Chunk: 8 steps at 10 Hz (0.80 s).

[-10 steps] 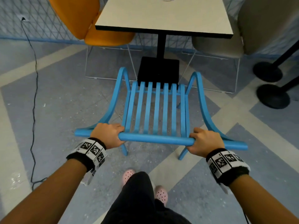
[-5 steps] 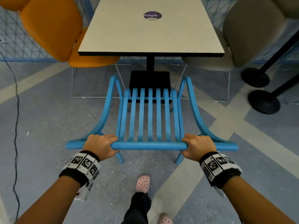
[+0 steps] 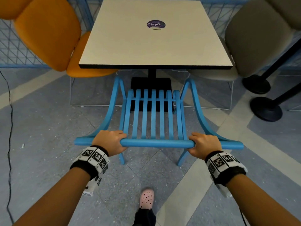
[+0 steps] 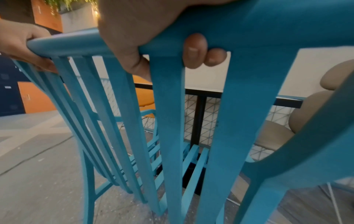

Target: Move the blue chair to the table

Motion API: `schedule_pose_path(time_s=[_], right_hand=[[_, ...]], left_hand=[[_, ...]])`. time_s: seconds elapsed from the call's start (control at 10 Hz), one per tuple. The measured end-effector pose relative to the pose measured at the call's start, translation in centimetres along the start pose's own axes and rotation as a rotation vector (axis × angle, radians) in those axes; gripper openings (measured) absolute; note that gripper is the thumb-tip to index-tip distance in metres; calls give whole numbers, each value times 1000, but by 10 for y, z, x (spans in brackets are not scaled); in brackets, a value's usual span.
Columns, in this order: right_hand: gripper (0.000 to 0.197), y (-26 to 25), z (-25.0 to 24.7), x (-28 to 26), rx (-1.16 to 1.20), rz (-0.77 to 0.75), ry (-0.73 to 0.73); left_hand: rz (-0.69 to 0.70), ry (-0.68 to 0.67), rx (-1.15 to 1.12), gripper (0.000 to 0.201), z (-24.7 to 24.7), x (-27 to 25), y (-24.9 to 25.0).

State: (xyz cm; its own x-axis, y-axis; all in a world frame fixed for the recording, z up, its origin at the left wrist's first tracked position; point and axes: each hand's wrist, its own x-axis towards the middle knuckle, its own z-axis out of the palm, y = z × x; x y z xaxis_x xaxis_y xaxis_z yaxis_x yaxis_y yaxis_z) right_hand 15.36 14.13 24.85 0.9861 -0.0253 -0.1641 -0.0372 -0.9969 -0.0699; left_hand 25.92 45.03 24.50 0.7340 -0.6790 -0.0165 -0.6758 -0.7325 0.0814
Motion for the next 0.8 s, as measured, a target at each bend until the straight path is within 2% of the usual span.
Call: schedule_pose_path(time_s=[0.2,0.4,0.5,0.6,0.7,0.8], right_hand=[[30,10,-4,2,-20,-32,9],[19,13,0,2,-16,-78,14],[21,10,-8,4,8,-15,-73],[31,3,-14,-6,20,39,-101],[42,0,-19,-31,7,7,136],[57,1,-3,-79,43,48,224]], left_hand=[[19,-21,18,34,5,3,8],[-9,-54,40,27,9,1,9],[-98,-121,20,29,0,2,16],[-184,-125,-32,30,-6,-3,25],[-152,4,2,47,-14,-24,40],[-168,139,81,68,-4,-68,62]])
